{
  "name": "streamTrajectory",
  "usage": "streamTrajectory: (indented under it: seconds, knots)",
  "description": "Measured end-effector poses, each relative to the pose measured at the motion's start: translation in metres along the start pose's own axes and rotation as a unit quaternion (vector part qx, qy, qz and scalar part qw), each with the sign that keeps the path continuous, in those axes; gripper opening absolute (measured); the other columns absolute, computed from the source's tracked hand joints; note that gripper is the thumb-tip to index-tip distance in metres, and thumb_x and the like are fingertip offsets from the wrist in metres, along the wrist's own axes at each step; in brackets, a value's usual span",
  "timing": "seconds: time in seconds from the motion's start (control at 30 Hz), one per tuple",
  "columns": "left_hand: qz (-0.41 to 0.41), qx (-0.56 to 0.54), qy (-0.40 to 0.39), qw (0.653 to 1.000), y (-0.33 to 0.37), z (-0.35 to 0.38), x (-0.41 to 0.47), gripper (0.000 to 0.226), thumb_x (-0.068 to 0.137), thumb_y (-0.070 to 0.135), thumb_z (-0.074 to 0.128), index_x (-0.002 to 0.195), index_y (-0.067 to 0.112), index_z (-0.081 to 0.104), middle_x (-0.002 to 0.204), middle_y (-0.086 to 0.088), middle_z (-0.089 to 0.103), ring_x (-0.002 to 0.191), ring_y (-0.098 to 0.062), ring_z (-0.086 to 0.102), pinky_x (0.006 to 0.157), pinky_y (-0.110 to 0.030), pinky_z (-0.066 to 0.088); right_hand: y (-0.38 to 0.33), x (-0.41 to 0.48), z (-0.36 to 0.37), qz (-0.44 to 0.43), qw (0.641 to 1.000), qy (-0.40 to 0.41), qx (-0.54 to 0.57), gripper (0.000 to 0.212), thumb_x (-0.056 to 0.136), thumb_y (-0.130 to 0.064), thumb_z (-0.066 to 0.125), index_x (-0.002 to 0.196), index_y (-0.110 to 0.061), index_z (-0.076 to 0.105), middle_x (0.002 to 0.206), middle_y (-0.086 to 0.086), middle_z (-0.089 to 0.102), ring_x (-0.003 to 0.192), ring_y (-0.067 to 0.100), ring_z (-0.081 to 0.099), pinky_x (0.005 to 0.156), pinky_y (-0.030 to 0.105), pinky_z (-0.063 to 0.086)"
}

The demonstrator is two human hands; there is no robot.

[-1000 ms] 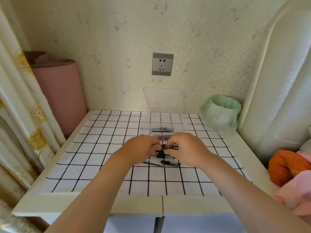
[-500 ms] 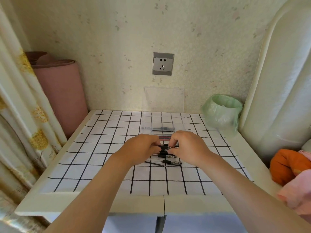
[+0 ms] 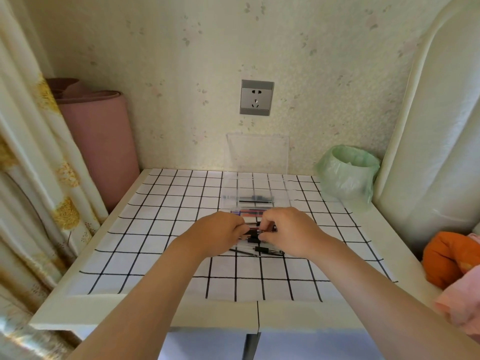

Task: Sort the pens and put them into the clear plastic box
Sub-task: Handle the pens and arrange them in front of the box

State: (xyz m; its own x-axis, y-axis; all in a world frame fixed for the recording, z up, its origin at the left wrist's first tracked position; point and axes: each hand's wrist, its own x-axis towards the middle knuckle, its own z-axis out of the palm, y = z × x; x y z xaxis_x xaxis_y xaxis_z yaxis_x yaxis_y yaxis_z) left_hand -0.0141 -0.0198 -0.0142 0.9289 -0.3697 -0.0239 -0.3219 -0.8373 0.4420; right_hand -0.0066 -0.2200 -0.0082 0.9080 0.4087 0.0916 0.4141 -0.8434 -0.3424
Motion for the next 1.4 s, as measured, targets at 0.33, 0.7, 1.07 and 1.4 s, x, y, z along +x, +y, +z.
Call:
streamTrajectory:
  seconds: [0.33,0.7,1.07,1.4]
  knots:
    - [-0.031,-0.023,-0.061,0.997,-0.013,-0.007,-0.005,0.003,0.097,0.035,0.053,0.098,0.036,0.055,0.082,0.012,0.056,0.075,-0.008,0.053,0.069,-0.026,0.043,0.004,-0.001,0.002,-0.003,0.999,-0.053,-0.002,0.005,0.087,-0.034,0.066,0.089,-0.030,0.069,0.089,-0.014,0.064,0.082,0.009,0.059,0.071,0.026,0.048]
    - [-0.137,0.174,0.109,0.969,-0.024,-0.016,-0.011,0.013,0.092,0.027,0.050,0.102,0.028,0.059,0.082,0.010,0.058,0.076,-0.011,0.055,0.060,-0.025,0.037,0.026,-0.013,-0.008,0.054,0.995,-0.074,-0.031,0.008,0.090,-0.034,0.063,0.090,-0.029,0.070,0.088,-0.012,0.066,0.079,0.009,0.059,0.067,0.025,0.044]
    - [0.036,0.077,0.064,0.994,0.017,0.008,0.001,0.015,0.094,0.038,0.056,0.102,0.031,0.066,0.088,0.010,0.065,0.081,-0.010,0.058,0.065,-0.027,0.045,0.021,-0.014,-0.006,0.013,0.999,-0.038,0.029,0.009,0.089,-0.034,0.064,0.092,-0.030,0.072,0.087,-0.014,0.067,0.079,0.006,0.061,0.070,0.026,0.049]
    - [-0.017,0.070,-0.084,0.994,0.010,0.008,-0.005,0.005,0.084,0.033,0.066,0.089,0.030,0.068,0.094,0.011,0.065,0.089,-0.010,0.060,0.080,-0.031,0.053,0.054,-0.020,-0.013,0.092,0.993,-0.076,0.018,0.012,0.088,-0.025,0.066,0.095,-0.026,0.076,0.088,-0.017,0.066,0.088,0.007,0.063,0.083,0.028,0.053]
